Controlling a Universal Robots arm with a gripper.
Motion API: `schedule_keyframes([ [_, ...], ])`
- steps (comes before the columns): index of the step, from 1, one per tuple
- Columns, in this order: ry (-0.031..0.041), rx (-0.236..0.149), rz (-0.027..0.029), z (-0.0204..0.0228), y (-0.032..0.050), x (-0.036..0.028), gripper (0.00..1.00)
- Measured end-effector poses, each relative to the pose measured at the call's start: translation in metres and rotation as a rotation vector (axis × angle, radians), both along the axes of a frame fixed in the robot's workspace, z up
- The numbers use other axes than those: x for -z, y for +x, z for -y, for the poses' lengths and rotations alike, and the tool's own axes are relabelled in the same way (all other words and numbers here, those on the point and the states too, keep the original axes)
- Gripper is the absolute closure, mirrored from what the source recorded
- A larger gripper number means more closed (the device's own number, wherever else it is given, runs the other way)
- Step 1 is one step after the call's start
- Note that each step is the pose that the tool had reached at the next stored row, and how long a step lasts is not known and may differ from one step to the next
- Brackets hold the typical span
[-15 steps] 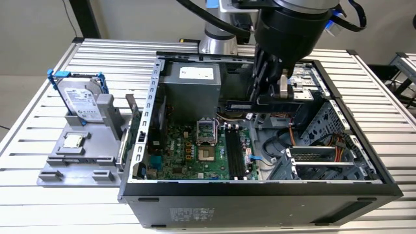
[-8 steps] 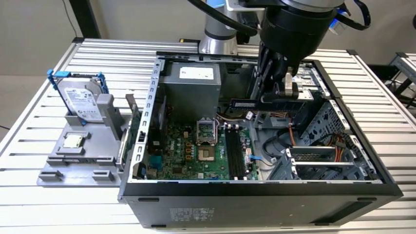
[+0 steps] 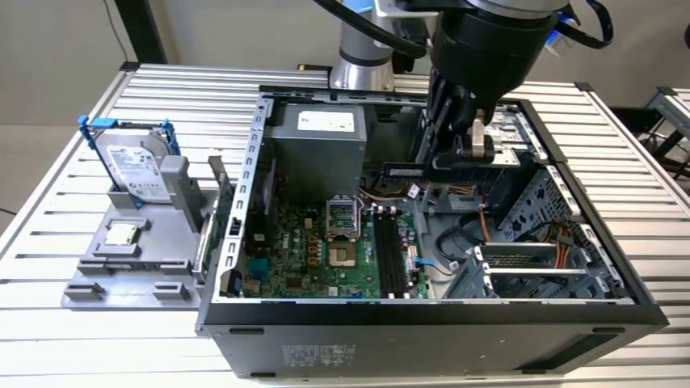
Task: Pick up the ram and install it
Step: 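Pick up the ram and move it above insertion slot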
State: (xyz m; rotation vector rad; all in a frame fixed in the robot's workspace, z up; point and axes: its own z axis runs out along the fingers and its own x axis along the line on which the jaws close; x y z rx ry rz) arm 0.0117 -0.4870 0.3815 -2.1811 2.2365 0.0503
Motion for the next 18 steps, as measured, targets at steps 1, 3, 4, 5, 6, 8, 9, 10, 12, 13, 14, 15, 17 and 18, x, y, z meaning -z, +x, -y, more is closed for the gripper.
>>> schedule_keyframes([
  [1,0.0,0.0,0.0,-0.0018,0.0,0.0,1.0],
  [3,0.0001,0.0,0.0,-0.0061,0.0,0.0,1.0],
  [4,0.0,0.0,0.0,-0.0082,0.0,0.0,1.0],
  [5,0.0,0.0,0.0,-0.0102,0.0,0.0,1.0],
  [6,0.0,0.0,0.0,-0.0124,0.0,0.0,1.0],
  [8,0.0,0.0,0.0,-0.0168,0.0,0.0,1.0],
  [9,0.0,0.0,0.0,-0.0193,0.0,0.0,1.0],
  [10,-0.0001,0.0,0.0,-0.0215,0.0,0.0,1.0],
  [12,0.0,0.0,0.0,-0.0238,0.0001,0.0,1.0],
  [13,0.0,0.0,0.0,-0.0238,0.0001,0.0,1.0],
  [14,0.0,0.0,0.0,-0.0238,0.0001,0.0,1.0],
  [15,0.0,0.0,0.0,-0.0238,0.0,0.0,1.0],
  [17,0.0,0.0,0.0,-0.0239,0.0,0.0,1.0],
  [18,0.0,0.0,0.0,-0.0239,0.0,0.0,1.0],
])
